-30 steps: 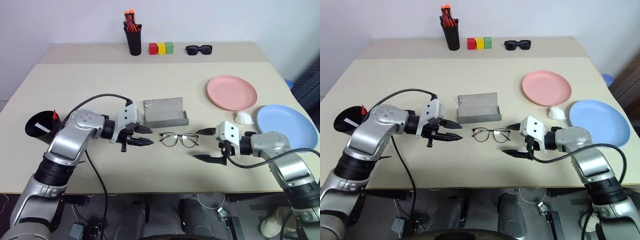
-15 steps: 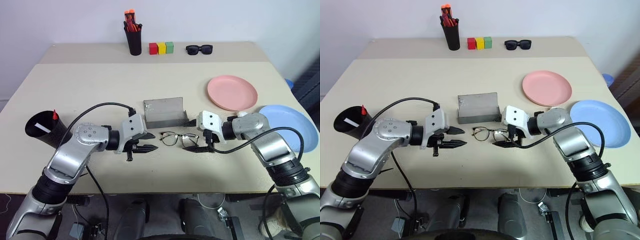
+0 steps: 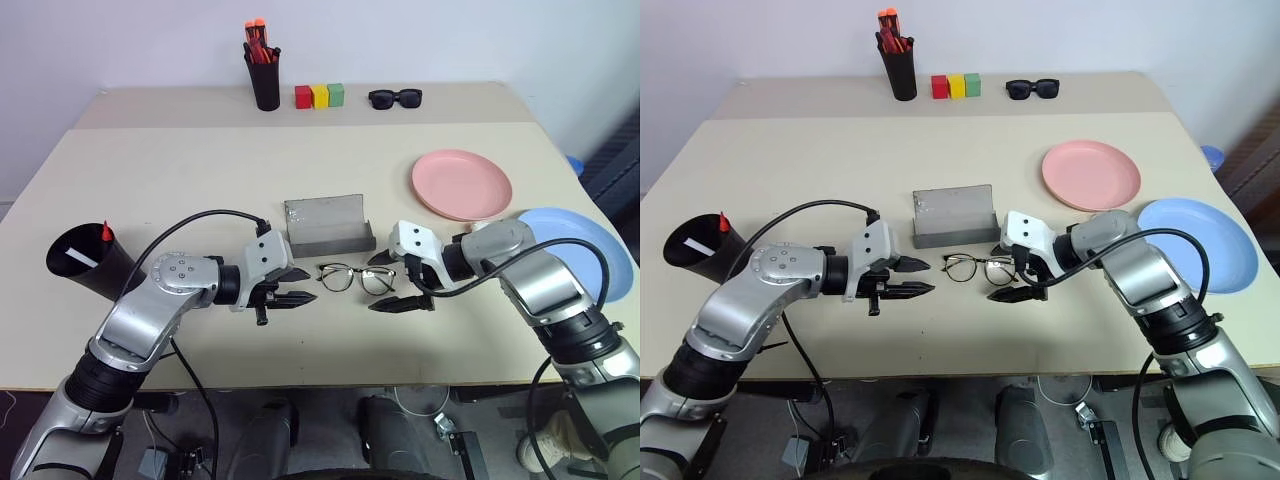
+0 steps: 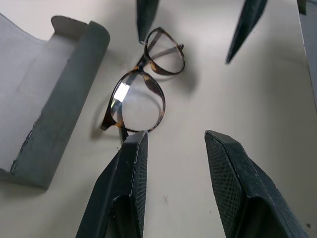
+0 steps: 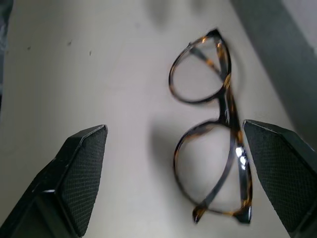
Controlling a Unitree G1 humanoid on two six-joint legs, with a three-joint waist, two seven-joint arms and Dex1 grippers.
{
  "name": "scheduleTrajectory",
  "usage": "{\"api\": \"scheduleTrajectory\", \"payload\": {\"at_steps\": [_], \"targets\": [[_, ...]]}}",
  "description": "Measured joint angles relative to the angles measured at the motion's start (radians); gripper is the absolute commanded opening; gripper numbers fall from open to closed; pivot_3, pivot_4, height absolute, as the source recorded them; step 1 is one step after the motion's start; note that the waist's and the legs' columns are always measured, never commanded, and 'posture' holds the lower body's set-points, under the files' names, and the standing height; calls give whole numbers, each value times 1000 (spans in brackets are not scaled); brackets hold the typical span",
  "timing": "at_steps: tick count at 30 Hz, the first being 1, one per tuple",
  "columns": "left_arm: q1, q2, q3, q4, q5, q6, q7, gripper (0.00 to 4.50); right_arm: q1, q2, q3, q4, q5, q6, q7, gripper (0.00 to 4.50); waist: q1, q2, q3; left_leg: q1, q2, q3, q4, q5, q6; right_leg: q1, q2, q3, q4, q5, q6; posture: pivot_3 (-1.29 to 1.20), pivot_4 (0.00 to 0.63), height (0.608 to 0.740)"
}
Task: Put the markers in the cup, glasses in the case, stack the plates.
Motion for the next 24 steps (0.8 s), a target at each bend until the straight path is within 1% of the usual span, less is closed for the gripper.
{"api": "scheduleTrajectory", "payload": {"at_steps": [3, 6, 11, 16, 18, 20, 24], "targets": [[19, 6, -2, -3, 2, -4, 5, 1800, -14, 31, 13, 36, -1, -8, -3, 4500, 0, 0, 0, 0, 0, 0, 0, 0, 0, 0, 0, 0, 0, 0, 0, 0, 150, 740], [40, 9, -3, -14, 2, -5, 13, 1800, -23, 36, 21, 48, -2, -9, -1, 4500, 1, 0, 0, 0, 0, 0, 0, 0, 0, 0, 0, 0, 0, 0, 0, 0, 150, 740], [123, 31, 8, -106, -25, -5, 26, 1800, -34, 61, 46, 75, -10, -20, 7, 4500, -2, 0, 0, 0, 0, 0, -1, 0, 0, -1, 0, 0, 0, 0, 0, 0, 150, 740], [219, 41, 123, -141, -65, -66, 43, 1800, -42, 81, 57, 110, -19, -40, 7, 4500, -1, 0, 0, 0, 0, 0, -1, 0, 0, -1, -1, 0, -1, 0, 0, 0, 150, 740], [281, 41, 166, -144, -64, -130, 54, 1800, -48, 91, 59, 118, -20, -46, 7, 4500, -1, 1, 0, 0, 0, 0, -1, 0, 0, -1, -1, 0, -1, 0, 0, 0, 150, 740], [341, 20, 208, -144, -64, -202, 68, 1800, -49, 97, 60, 131, -21, -51, 7, 4500, 0, 1, 0, 0, 1, 0, -2, 0, 0, -1, -1, 0, -2, 0, -1, 0, 150, 740], [413, 16, 257, -144, -67, -322, 56, 1800, -51, 106, 63, 149, -26, -69, 7, 4500, 3, 1, 0, 0, 1, 0, -2, 0, 0, 0, -2, 0, -2, -2, -4, 0, 150, 740]]}}
